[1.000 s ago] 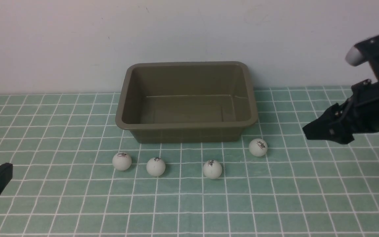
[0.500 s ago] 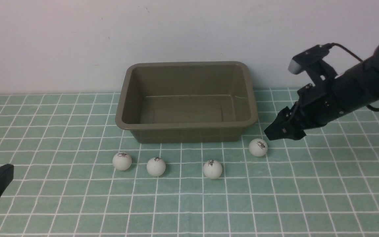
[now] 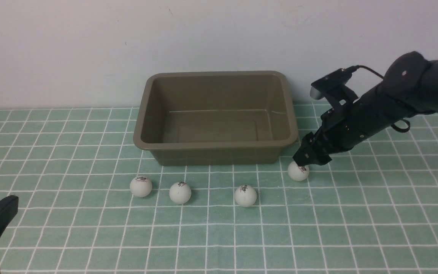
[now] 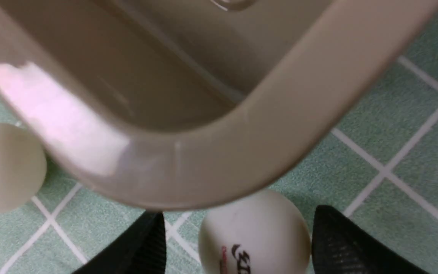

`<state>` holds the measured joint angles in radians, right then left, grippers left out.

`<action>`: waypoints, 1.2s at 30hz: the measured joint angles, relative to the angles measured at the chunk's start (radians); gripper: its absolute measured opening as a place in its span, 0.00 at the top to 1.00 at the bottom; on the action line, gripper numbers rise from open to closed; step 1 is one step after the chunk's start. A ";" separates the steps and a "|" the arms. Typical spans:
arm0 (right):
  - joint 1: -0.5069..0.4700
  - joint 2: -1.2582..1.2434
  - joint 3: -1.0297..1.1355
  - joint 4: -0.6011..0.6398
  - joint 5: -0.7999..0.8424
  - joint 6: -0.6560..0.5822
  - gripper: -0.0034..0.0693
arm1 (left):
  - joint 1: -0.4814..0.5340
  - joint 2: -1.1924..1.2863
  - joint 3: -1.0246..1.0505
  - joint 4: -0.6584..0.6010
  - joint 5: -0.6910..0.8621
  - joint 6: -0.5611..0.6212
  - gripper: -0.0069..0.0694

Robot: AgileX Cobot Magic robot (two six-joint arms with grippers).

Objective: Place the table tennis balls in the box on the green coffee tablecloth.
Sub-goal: 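Reach for and grasp a ping pong ball on the table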

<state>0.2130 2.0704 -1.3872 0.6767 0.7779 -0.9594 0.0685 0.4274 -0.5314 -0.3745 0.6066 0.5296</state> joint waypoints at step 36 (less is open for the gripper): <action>0.059 -0.067 -0.228 0.150 0.000 -0.019 0.46 | 0.000 0.000 0.000 0.000 0.016 0.000 0.23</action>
<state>0.2720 2.0037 -1.6157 0.8267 0.7777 -0.9784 0.0685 0.4274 -0.5314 -0.3745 0.6222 0.5296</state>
